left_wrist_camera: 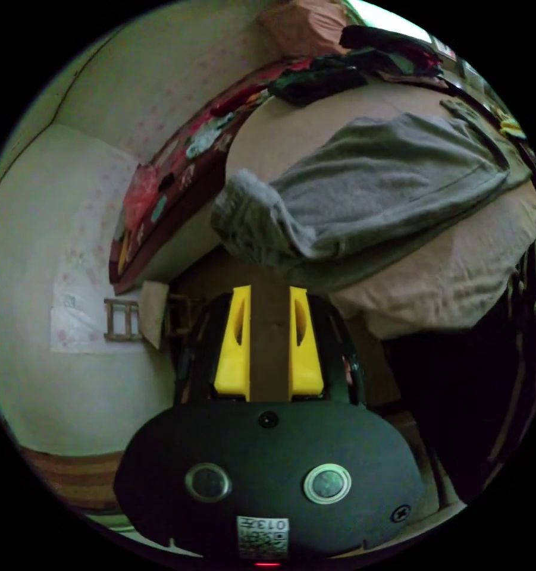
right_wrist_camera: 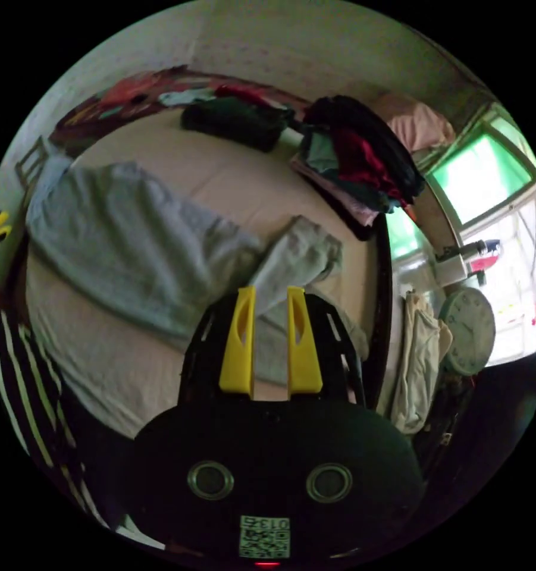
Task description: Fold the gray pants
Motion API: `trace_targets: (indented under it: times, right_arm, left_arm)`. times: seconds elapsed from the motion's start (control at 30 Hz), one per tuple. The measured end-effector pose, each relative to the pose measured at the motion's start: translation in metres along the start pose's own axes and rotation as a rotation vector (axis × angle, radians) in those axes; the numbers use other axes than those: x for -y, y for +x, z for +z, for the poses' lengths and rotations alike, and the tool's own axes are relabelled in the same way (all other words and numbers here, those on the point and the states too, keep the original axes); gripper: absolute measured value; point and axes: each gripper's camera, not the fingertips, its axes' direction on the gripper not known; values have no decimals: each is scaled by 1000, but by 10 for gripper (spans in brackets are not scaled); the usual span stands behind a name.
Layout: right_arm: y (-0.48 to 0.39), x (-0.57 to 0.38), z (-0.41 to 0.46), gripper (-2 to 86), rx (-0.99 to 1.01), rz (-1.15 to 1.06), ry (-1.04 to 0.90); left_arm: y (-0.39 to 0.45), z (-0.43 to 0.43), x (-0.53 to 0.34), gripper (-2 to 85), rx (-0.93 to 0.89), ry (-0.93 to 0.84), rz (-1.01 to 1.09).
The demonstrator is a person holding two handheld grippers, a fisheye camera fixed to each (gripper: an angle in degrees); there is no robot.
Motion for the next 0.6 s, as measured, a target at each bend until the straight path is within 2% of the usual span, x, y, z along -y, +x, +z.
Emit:
trace_targets:
  times: [0.17, 0.27, 0.37, 0.5, 0.6]
  right_arm:
    - [57, 42, 76, 103, 125, 151, -43]
    - [76, 35, 123, 96, 91, 150, -192]
    - [111, 11, 123, 46, 111, 217, -198]
    - [164, -43, 84, 31, 93, 325, -99]
    - [219, -119, 50, 22, 146, 544, -32]
  left_arm:
    - [20, 14, 69, 88, -105, 80, -46]
    - [27, 42, 78, 91, -65, -2, -39]
    - [13, 68, 57, 100, -35, -109, -62]
    - [-6, 77, 28, 118, -109, -153, -95]
    - [-5, 80, 19, 120, -102, -158, -93]
